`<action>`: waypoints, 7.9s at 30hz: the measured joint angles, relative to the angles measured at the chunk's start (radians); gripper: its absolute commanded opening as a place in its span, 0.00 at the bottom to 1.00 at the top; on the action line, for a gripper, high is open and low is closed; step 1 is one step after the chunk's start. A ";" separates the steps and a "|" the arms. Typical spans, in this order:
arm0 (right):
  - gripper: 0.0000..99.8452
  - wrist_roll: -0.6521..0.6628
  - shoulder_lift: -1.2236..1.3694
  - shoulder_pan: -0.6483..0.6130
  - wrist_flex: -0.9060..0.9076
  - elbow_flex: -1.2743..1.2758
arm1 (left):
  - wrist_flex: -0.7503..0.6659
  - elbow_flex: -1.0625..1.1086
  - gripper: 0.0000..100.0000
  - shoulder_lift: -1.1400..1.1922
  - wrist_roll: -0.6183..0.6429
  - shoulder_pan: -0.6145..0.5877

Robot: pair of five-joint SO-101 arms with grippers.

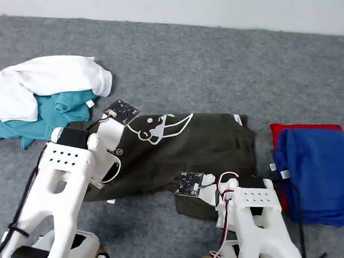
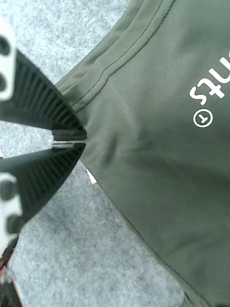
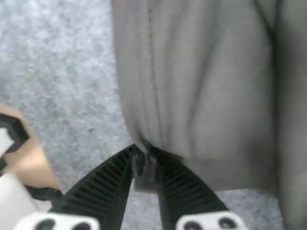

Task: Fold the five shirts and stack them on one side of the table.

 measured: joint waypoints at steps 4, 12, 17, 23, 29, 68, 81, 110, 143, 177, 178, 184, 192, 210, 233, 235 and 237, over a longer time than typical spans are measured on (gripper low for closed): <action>0.01 0.000 0.012 0.000 0.005 -0.020 | 0.000 0.000 0.01 0.000 0.000 0.000; 0.01 0.006 0.020 -0.003 0.218 -0.245 | 0.000 0.000 0.01 0.000 0.000 0.000; 0.01 0.006 0.020 -0.006 0.236 -0.319 | 0.000 0.000 0.01 0.000 0.000 0.000; 0.01 0.006 0.020 -0.005 0.175 -0.350 | 0.000 0.000 0.01 0.000 0.000 0.000; 0.01 0.006 0.020 -0.005 0.121 -0.371 | 0.000 0.000 0.01 0.000 0.000 0.000; 0.15 -0.290 0.758 -0.005 0.069 -1.016 | 0.000 0.000 0.01 0.000 0.000 0.000; 0.15 -0.245 0.439 -0.213 0.425 -0.839 | 0.000 0.000 0.01 0.000 0.000 0.000; 0.15 -0.371 0.562 -0.404 -0.141 -0.609 | 0.000 0.000 0.01 0.000 0.000 0.000; 0.15 -0.760 0.009 0.138 0.519 -0.789 | -0.143 -0.094 0.26 0.000 0.450 -0.535; 0.15 -0.760 0.009 0.135 0.519 -0.769 | -0.721 0.420 0.16 0.000 0.534 -0.425; 0.15 -0.760 0.009 0.137 0.519 -0.769 | -0.729 0.423 0.16 0.000 0.534 -0.425; 0.15 -0.760 0.009 0.135 0.519 -0.769 | -0.736 0.433 0.16 0.000 0.534 -0.425; 0.15 -0.760 0.009 0.135 0.519 -0.769 | -0.736 0.428 0.17 0.000 0.534 -0.439; 0.15 -0.760 0.009 0.135 0.519 -0.769 | -0.723 0.374 0.15 0.137 0.540 -0.474; 0.15 -0.760 0.009 0.135 0.519 -0.769 | -0.198 -0.313 0.01 0.468 0.535 -0.466; 0.15 -0.760 0.005 0.137 0.519 -0.769 | -0.098 -0.417 0.01 0.468 0.534 -0.466; 0.15 -0.760 -0.002 0.137 0.519 -0.769 | 0.000 -0.525 0.01 0.468 0.517 -0.468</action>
